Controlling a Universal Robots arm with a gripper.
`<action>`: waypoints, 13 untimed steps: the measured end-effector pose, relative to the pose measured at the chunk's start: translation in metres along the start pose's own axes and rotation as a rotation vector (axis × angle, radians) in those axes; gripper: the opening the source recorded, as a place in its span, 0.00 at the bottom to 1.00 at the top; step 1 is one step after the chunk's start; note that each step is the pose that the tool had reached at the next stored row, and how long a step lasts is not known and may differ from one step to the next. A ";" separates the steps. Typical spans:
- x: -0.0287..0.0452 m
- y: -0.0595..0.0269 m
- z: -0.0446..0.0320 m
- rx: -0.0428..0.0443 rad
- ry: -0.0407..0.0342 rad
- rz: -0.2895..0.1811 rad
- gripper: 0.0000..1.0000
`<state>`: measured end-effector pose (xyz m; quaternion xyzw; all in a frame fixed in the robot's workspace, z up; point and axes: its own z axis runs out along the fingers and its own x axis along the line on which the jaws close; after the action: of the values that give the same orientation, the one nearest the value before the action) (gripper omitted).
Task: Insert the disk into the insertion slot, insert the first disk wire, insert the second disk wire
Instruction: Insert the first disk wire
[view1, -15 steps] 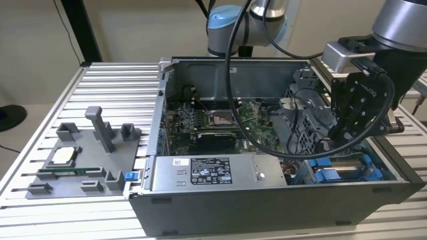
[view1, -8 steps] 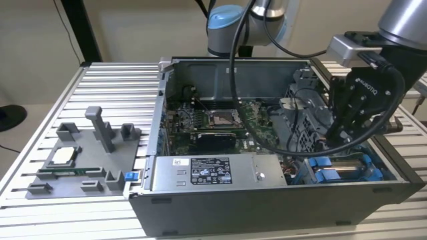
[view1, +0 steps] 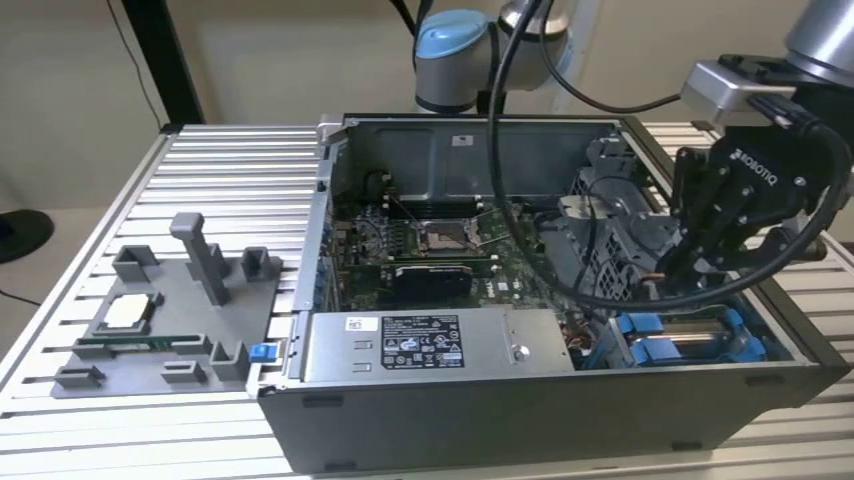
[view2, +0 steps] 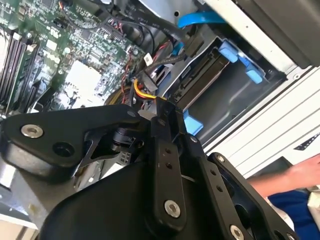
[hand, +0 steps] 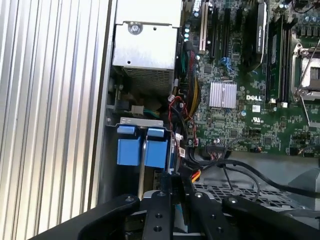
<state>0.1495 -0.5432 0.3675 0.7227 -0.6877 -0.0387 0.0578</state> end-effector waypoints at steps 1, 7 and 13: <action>0.0002 -0.0019 -0.0003 0.0001 -0.0010 0.000 0.00; 0.0020 -0.0074 -0.0001 0.0001 -0.0105 0.015 0.00; 0.0038 -0.0108 0.0013 -0.0001 -0.0155 0.030 0.00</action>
<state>0.1602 -0.5465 0.3648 0.7119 -0.6989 -0.0435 0.0531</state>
